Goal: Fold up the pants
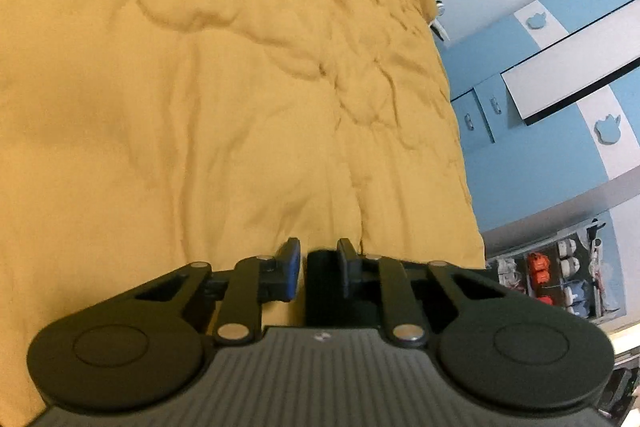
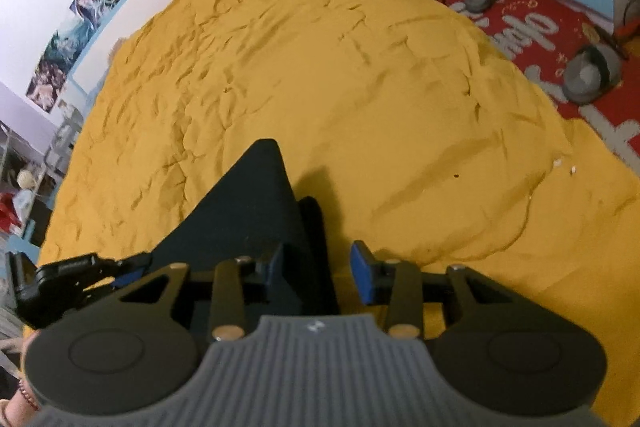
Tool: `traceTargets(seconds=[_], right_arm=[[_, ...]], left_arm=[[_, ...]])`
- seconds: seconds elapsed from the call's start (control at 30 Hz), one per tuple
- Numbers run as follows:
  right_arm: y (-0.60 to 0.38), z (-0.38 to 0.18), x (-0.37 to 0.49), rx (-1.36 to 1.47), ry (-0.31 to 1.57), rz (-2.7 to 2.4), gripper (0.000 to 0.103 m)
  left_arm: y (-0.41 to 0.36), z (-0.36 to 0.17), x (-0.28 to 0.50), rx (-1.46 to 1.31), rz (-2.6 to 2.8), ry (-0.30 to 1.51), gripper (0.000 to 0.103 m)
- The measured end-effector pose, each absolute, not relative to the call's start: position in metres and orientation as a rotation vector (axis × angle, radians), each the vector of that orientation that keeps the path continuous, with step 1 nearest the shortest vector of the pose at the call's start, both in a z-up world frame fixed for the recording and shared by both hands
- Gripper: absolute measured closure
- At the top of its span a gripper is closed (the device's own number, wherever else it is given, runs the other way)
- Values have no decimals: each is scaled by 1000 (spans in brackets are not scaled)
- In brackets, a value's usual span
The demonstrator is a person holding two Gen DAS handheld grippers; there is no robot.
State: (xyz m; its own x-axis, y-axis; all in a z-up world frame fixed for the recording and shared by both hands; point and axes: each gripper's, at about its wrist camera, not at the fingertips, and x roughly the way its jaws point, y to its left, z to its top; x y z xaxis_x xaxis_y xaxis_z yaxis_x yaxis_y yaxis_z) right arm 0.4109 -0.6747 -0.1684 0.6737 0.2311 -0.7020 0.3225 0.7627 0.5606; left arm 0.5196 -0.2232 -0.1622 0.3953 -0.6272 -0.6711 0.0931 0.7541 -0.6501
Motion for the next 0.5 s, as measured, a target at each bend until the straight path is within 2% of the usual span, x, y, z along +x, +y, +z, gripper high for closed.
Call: traceTargets(seconds=[0.07,0.1,0.13,0.2,0.37,0.5], right_arm=[[-682,-169,410,774,849,-44,51],[-687,-170,410,814,854,-27,39],[-690,-172,409,846,861,-1,38],[-695,-177,409,877,887,42,38],[-696,-192,406,929,932,81,41],[-694,-209,410,975,942,97,44]], left_arm=[[-221,-155,515,-575,-537,1078,82],[-218,-152,510,-584,-568,1073,77],[-215,-148,503,-587,-599,1058,62],[-212,-142,487,-591,-633,1036,43],[-215,-158,460,-623,-731,1113,42],[-214,-178,449,-663,-724,1102,42]])
